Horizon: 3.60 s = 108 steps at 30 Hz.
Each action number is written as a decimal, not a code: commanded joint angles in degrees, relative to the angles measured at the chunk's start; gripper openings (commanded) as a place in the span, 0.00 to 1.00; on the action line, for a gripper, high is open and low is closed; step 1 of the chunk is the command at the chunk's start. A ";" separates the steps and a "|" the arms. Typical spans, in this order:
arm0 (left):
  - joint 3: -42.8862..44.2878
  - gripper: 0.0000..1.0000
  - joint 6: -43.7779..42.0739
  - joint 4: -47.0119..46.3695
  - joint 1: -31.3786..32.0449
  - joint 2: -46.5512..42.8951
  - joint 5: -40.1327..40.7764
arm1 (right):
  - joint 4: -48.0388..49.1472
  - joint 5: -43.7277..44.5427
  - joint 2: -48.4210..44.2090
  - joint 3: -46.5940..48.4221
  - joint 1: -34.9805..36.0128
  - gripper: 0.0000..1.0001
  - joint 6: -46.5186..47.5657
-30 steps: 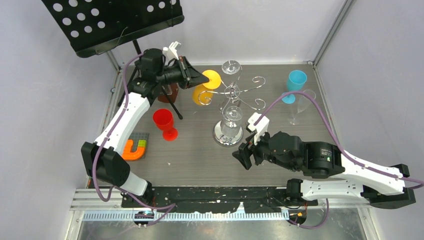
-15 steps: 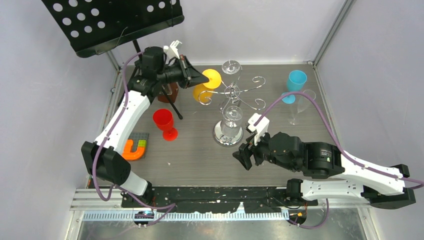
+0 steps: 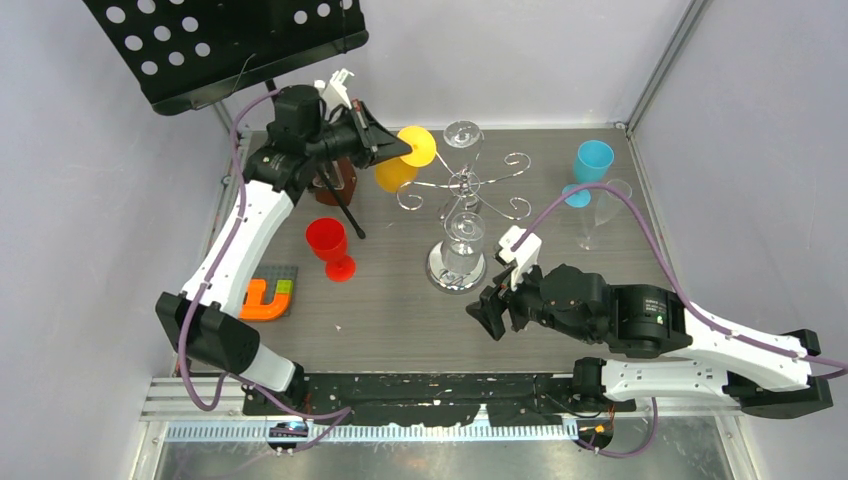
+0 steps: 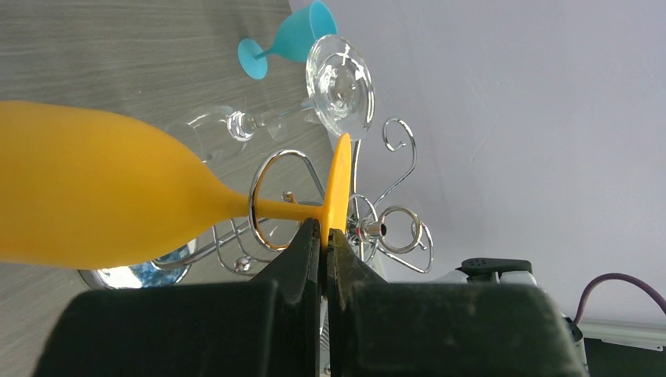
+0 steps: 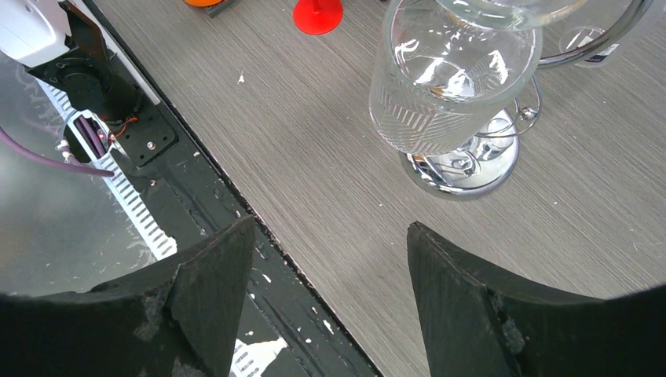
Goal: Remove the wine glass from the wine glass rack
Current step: Pick up the wine glass from the wine rack, then place the wine glass at the center of the board.
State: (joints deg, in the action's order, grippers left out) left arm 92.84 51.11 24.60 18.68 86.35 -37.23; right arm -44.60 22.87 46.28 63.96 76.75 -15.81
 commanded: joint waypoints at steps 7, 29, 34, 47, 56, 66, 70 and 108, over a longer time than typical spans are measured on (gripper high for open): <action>5.40 0.00 1.58 -6.56 -0.57 2.20 -3.93 | 2.21 1.19 -1.45 -0.24 0.18 0.77 -1.36; 0.39 0.00 -2.66 -6.03 2.52 -0.31 -11.51 | 1.87 0.86 -1.43 -0.15 0.15 0.77 -2.39; -2.59 0.00 -4.47 -4.69 2.51 -2.50 -10.49 | 1.86 0.67 -1.22 0.34 0.16 0.77 -2.70; -4.46 0.00 -8.91 1.66 -0.82 -8.65 -2.78 | 0.87 -0.02 0.09 3.26 0.11 0.77 -2.65; -9.89 0.00 -8.94 0.84 -6.82 -15.92 -4.59 | 0.25 -0.02 1.34 5.53 0.15 0.78 -2.74; -13.29 0.00 -17.46 10.88 -8.48 -25.61 -5.70 | -3.44 3.23 -1.93 9.15 0.15 0.81 -4.50; -14.92 0.00 -20.97 15.08 -8.48 -29.88 -6.64 | -5.70 4.62 -3.68 10.85 0.15 0.83 -6.66; -26.53 0.00 -44.30 21.75 40.97 -49.58 29.33 | -4.24 -5.96 19.25 28.57 -0.75 0.84 -13.92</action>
State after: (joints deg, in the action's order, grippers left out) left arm 66.83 11.38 49.12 56.05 37.15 -14.81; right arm -53.23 18.26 63.83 89.82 76.71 -27.68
